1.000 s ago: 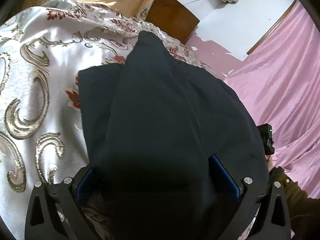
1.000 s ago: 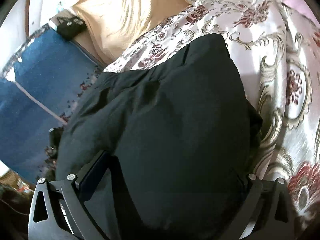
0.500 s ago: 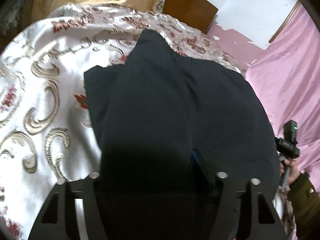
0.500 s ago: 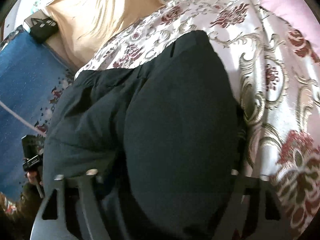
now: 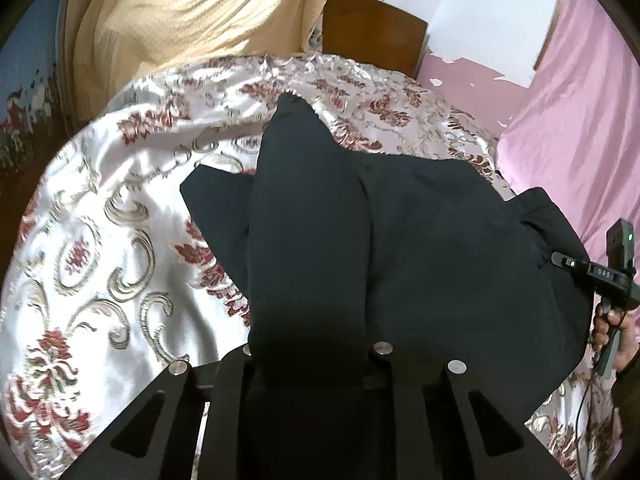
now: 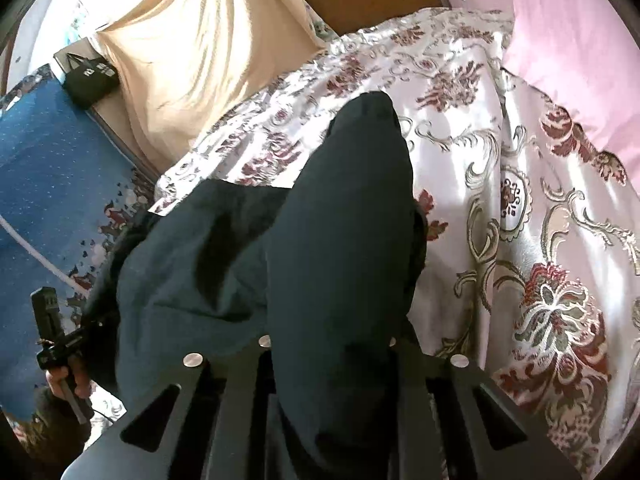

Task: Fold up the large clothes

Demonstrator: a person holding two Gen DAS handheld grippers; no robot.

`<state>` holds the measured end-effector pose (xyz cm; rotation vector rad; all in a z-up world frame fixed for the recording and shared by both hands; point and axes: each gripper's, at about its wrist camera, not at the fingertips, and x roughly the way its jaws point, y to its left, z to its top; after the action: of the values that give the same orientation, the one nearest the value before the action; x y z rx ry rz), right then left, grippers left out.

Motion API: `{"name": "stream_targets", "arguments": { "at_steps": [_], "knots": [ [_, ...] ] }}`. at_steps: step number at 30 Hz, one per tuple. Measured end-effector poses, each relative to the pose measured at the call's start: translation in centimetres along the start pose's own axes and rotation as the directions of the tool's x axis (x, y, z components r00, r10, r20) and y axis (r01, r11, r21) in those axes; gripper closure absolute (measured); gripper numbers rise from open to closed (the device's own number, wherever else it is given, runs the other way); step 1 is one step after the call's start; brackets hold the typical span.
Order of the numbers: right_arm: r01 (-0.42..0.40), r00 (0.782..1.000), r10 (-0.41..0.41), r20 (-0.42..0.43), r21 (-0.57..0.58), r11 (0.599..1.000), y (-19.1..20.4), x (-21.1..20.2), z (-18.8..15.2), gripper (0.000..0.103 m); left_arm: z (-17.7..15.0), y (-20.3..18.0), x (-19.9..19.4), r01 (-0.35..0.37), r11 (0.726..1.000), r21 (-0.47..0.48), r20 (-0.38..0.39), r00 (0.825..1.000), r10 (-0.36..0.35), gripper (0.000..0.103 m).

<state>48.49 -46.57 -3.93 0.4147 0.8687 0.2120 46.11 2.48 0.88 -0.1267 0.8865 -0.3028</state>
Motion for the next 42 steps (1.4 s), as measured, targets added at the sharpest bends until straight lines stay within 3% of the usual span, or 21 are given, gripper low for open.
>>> {"name": "stream_targets", "arguments": {
  "at_steps": [8, 12, 16, 20, 24, 26, 28, 31, 35, 39, 40, 41, 42],
  "knots": [
    [-0.092, 0.995, 0.094, 0.033, -0.048, 0.995, 3.9, -4.9, -0.6, 0.095, -1.2, -1.1, -5.7, 0.009, 1.000, 0.011, 0.027, 1.000, -0.009, 0.085],
    [-0.100, 0.994, 0.103, 0.027, -0.086, 0.991, 6.2, -6.5, -0.9, 0.095, -2.2, -1.5, -7.4, -0.011, 1.000, 0.007, 0.025, 1.000, 0.011, 0.085],
    [-0.059, 0.998, 0.058, -0.016, -0.084, 0.995, 6.3, -6.7, -1.2, 0.093, -3.5, -0.4, -6.8, -0.015, 1.000, -0.026, 0.007, 1.000, 0.015, 0.085],
    [0.027, 0.999, -0.030, -0.039, -0.083, 0.996, 4.6, -5.1, -2.3, 0.085, -4.4, -0.1, -5.7, -0.027, 0.999, -0.017, -0.001, 1.000, 0.027, 0.085],
    [0.107, 0.991, -0.117, -0.069, -0.138, 0.985, 2.2, -2.2, -2.4, 0.060, -4.6, 1.0, -4.4, -0.017, 0.999, -0.027, -0.013, 1.000, 0.017, 0.085],
    [0.115, 0.988, -0.128, -0.082, -0.145, 0.983, 1.3, -1.1, -2.4, 0.039, -5.0, 1.5, -3.7, -0.014, 1.000, -0.027, -0.016, 1.000, 0.014, 0.084],
    [0.101, 0.988, -0.115, -0.107, -0.130, 0.986, -0.3, 0.4, -2.3, 0.026, -5.5, 2.0, -2.8, -0.012, 1.000, -0.021, -0.022, 1.000, 0.012, 0.083],
    [0.031, 0.988, -0.043, -0.150, -0.080, 0.996, -2.3, 2.4, -2.4, 0.010, -6.3, 2.6, -2.0, 0.000, 1.000, -0.014, -0.025, 1.000, -0.001, 0.080],
    [-0.118, 0.964, 0.130, -0.232, 0.065, 0.991, -5.2, 5.4, -3.1, 0.002, -6.9, 3.1, -1.1, 0.017, 1.000, -0.015, -0.029, 0.999, -0.018, 0.076],
    [-0.228, 0.928, 0.273, -0.253, 0.191, 0.955, -6.3, 7.0, -5.0, 0.003, -7.1, 3.2, -0.6, 0.020, 1.000, -0.013, -0.041, 0.999, -0.020, 0.076],
    [-0.247, 0.925, 0.288, -0.246, 0.184, 0.951, -5.9, 6.9, -5.2, 0.014, -7.0, 3.1, -0.7, 0.016, 1.000, -0.011, -0.036, 0.999, -0.017, 0.077],
    [-0.258, 0.924, 0.296, -0.242, 0.176, 0.950, -5.5, 6.7, -5.4, 0.032, -7.0, 2.9, -0.9, 0.010, 1.000, -0.005, -0.026, 1.000, -0.010, 0.079],
    [-0.267, 0.923, 0.304, -0.235, 0.179, 0.947, -5.0, 6.3, -5.6, 0.040, -6.9, 2.4, -1.4, -0.006, 1.000, 0.012, -0.011, 1.000, 0.006, 0.081]
  ]
}}
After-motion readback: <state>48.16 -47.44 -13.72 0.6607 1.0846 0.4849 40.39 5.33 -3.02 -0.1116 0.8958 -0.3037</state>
